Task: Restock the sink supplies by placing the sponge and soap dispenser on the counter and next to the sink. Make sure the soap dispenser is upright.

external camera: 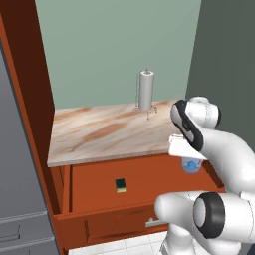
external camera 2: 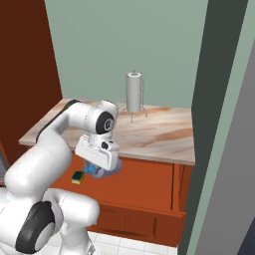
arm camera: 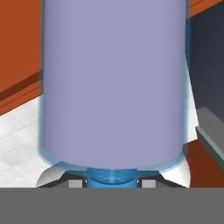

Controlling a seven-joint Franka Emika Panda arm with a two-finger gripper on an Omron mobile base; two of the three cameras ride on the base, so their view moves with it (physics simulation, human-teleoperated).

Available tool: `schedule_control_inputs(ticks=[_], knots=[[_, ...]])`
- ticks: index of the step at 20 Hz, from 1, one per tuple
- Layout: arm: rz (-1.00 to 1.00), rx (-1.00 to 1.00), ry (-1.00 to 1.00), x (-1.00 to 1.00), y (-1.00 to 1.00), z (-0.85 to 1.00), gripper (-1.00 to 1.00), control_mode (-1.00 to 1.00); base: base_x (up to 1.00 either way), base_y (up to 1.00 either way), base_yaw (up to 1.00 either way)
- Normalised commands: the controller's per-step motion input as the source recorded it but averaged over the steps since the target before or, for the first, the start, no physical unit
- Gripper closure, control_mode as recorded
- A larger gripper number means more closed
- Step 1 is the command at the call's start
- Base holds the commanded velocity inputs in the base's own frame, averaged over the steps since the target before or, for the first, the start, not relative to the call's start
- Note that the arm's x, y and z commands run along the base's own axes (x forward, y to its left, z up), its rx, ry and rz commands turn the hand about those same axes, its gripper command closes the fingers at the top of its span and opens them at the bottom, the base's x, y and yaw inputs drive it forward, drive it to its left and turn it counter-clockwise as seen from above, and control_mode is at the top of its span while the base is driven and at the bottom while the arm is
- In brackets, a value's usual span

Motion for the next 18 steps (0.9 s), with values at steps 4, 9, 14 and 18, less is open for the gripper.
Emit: schedule_control_inputs(ticks=[4,9,14,18], knots=[[-0.02,0.00,-0.04,-0.39,0.27,0.80,1.00,-1.00,0.00,0.00,0.00],[0.00,-0.01,-0.10,-0.10,0.48,0.43,1.00,-1.00,0.00,0.00,0.00],[0.05,0.00,-0.03,-0.06,0.32,-0.01,1.00,-1.00,0.00,0.00,0.00],[0.02,0.00,0.00,0.00,0.44,0.00,1.00,-1.00,0.00,0.00,0.00]])
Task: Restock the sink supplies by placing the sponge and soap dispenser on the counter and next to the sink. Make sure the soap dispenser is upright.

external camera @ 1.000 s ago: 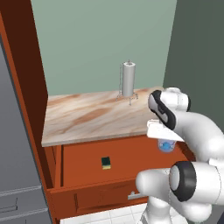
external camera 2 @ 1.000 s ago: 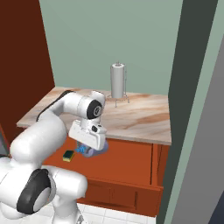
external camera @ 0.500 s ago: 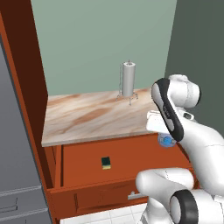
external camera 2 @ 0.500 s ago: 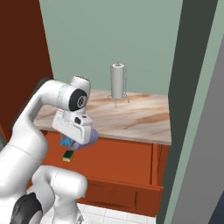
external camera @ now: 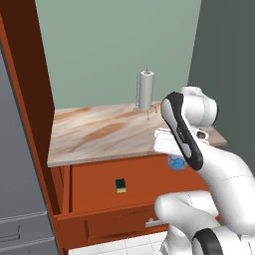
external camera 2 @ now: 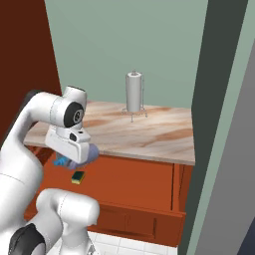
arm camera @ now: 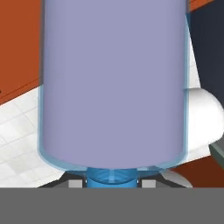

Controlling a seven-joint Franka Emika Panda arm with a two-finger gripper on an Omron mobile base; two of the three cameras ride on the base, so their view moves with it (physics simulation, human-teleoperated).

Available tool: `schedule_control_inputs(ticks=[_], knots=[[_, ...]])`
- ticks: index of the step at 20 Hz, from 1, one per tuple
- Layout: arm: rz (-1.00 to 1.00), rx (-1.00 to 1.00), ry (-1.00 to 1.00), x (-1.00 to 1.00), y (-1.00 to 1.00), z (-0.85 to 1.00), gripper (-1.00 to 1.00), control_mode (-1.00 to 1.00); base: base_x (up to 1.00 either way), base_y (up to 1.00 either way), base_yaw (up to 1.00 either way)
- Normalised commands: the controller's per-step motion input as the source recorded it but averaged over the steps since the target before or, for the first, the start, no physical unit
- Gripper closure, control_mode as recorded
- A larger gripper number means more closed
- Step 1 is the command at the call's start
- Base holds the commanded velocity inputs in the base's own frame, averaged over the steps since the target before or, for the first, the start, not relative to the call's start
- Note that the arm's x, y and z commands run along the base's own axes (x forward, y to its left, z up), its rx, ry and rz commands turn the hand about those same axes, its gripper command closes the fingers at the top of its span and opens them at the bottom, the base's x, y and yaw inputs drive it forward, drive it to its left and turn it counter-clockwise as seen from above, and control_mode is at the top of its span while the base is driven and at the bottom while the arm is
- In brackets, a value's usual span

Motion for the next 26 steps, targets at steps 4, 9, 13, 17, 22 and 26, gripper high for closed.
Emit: schedule_control_inputs(ticks=[4,9,13,17,22,26], knots=[[-0.12,0.04,-0.06,-0.03,0.74,0.11,1.00,-1.00,0.00,0.00,0.00],[-0.08,0.12,-0.14,-0.04,0.92,0.19,1.00,-1.00,0.00,0.00,0.00],[0.00,0.19,-0.22,0.00,0.99,0.01,1.00,-1.00,0.00,0.00,0.00],[-0.01,0.18,-0.19,0.00,0.73,0.00,1.00,1.00,-0.01,0.22,0.00],[0.00,0.00,0.00,0.00,0.00,0.00,1.00,1.00,-0.21,0.61,0.00],[0.00,0.00,0.00,0.00,0.00,0.00,1.00,1.00,-0.31,0.62,0.00]])
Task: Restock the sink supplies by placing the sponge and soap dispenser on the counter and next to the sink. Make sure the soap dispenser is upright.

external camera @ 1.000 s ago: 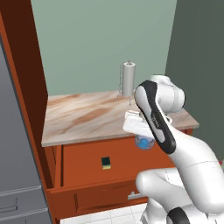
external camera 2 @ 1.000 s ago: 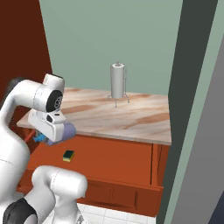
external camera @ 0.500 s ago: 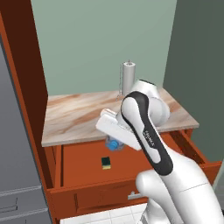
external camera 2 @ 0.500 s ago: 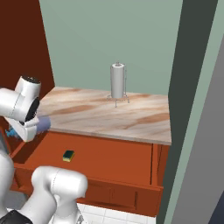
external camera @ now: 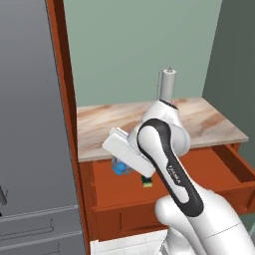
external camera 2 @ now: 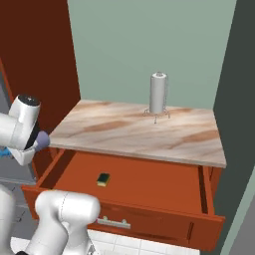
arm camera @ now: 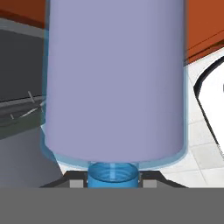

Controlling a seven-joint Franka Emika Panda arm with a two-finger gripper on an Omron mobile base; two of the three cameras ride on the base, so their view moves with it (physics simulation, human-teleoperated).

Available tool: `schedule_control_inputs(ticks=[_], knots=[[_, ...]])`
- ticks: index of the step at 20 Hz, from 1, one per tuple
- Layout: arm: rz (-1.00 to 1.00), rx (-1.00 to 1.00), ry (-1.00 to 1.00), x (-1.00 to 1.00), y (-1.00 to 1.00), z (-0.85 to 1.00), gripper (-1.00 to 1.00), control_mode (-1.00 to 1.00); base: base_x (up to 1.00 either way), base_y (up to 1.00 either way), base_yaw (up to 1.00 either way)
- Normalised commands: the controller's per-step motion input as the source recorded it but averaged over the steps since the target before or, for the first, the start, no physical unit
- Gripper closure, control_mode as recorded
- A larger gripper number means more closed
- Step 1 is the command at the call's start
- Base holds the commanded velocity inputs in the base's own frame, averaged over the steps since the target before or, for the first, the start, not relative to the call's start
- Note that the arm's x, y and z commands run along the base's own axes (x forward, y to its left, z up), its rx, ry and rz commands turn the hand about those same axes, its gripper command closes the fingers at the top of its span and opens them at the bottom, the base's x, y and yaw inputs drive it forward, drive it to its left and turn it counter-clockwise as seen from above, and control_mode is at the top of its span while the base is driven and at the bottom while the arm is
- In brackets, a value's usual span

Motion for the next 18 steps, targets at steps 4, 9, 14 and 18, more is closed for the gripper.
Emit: schedule_control_inputs(ticks=[4,9,14,18], knots=[[0.00,0.00,0.00,0.00,0.00,0.00,1.00,1.00,-0.52,0.78,0.00],[0.00,0.00,0.00,0.00,0.00,0.00,1.00,1.00,-0.79,0.64,0.19],[0.00,0.00,0.00,0.00,0.00,0.00,1.00,1.00,-0.58,0.68,0.47],[0.00,0.00,0.00,0.00,0.00,0.00,1.00,1.00,-0.34,0.67,0.56]])
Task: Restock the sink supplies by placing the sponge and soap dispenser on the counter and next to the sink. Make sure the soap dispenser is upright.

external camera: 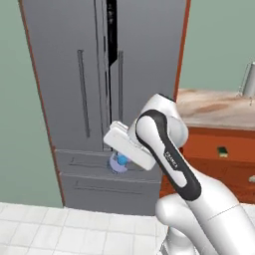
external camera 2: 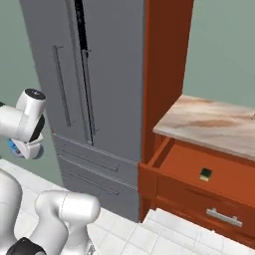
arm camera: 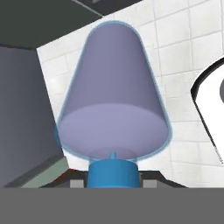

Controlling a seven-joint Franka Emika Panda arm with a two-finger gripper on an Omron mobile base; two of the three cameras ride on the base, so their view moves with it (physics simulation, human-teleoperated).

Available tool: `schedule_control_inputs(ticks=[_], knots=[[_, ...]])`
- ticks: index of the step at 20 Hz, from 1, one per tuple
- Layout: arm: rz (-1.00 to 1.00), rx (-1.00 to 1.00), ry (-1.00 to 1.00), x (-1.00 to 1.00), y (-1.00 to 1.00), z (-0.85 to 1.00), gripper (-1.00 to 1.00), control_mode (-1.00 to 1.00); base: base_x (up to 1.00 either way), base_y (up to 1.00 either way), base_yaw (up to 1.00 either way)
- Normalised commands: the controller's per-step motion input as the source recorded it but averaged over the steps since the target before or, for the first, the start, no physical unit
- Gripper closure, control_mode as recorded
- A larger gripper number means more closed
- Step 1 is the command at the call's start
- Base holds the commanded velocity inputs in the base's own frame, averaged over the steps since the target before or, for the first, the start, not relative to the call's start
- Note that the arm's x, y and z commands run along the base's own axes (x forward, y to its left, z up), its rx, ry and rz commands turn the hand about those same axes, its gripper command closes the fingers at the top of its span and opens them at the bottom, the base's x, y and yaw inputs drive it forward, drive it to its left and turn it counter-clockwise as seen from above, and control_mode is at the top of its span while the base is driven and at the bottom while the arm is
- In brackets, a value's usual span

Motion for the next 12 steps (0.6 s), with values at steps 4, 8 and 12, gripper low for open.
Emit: schedule_control_inputs(ticks=[4,8,12], knots=[[0.00,0.00,0.00,0.00,0.00,0.00,1.00,1.00,-0.30,0.67,0.55],[0.00,0.00,0.00,0.00,0.00,0.00,1.00,1.00,-0.28,0.70,0.54],[0.00,0.00,0.00,0.00,0.00,0.00,1.00,1.00,-0.21,0.66,0.56]])
